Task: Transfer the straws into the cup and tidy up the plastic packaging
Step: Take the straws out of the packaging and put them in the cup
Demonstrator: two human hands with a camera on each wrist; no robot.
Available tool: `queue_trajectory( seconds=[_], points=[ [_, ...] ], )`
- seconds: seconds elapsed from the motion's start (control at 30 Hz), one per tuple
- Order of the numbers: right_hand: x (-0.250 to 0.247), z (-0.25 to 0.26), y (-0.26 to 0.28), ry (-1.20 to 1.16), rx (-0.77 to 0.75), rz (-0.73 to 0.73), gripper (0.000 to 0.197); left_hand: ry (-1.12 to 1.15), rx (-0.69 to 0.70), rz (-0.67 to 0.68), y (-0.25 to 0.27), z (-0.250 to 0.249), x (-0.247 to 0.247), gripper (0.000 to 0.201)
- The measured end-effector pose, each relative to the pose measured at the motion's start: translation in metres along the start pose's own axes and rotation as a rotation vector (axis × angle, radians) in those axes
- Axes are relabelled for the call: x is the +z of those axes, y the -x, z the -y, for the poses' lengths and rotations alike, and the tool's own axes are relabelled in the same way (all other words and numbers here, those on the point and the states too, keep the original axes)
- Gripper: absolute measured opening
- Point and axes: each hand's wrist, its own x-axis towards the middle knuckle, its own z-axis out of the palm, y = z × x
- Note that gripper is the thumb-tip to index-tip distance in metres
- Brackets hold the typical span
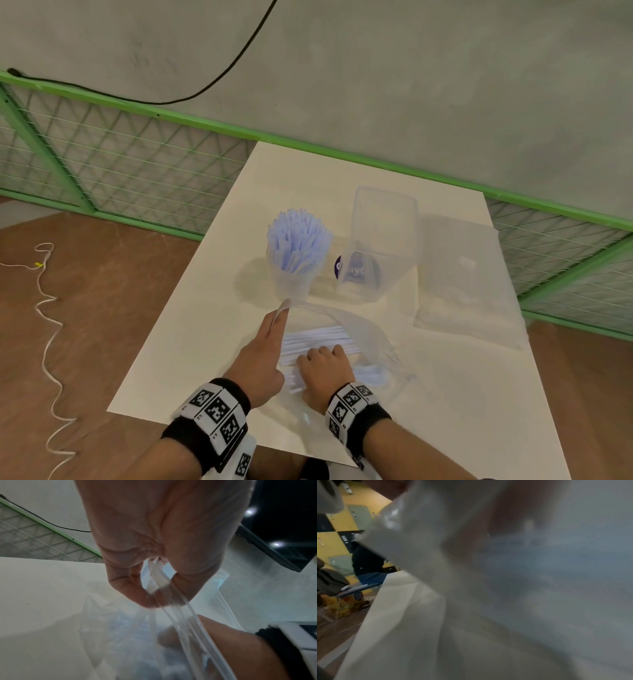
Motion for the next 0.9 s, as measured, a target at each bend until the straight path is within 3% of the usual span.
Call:
queue_trajectory(
  seconds=[0.23, 0.37, 0.47, 0.53, 0.6, 0.77, 0.83, 0.9],
  points=[
    [-0.008, -0.020, 0.021, -0.251, -0.026, -0.113, 0.033, 0.010, 0.001, -0.019, -0.003, 0.006, -0.002, 0.107],
    [-0.028, -0.029, 0.042, -0.668, 0.024, -0.346, 0.021, -0.006, 0.026, -0.037, -0.005, 0.006, -0.002, 0.106],
    [-0.043, -0.029, 0.055, -1.151, 0.227, -0.550, 0.042, -0.011, 0.035, -0.050, -0.005, 0.004, -0.003, 0.105],
    [-0.044, -0.029, 0.058, -1.356, 0.302, -0.583, 0.031, -0.009, 0.035, -0.049, -0.004, 0.004, -0.003, 0.103],
    [-0.036, -0.031, 0.058, -1.403, 0.322, -0.568, 0.009, -0.008, 0.034, -0.044, -0.004, 0.003, -0.001, 0.103],
    [-0.035, -0.038, 0.059, -1.226, 0.290, -0.473, 0.024, -0.019, 0.020, -0.035, -0.003, 0.004, 0.002, 0.103],
    [-0.044, -0.043, 0.062, -1.196, 0.269, -0.514, 0.036, -0.019, 0.030, -0.038, -0.004, 0.005, 0.001, 0.105],
    [-0.047, -0.048, 0.066, -1.206, 0.277, -0.579, 0.035, -0.014, 0.036, -0.041, -0.004, 0.004, 0.001, 0.105]
  ],
)
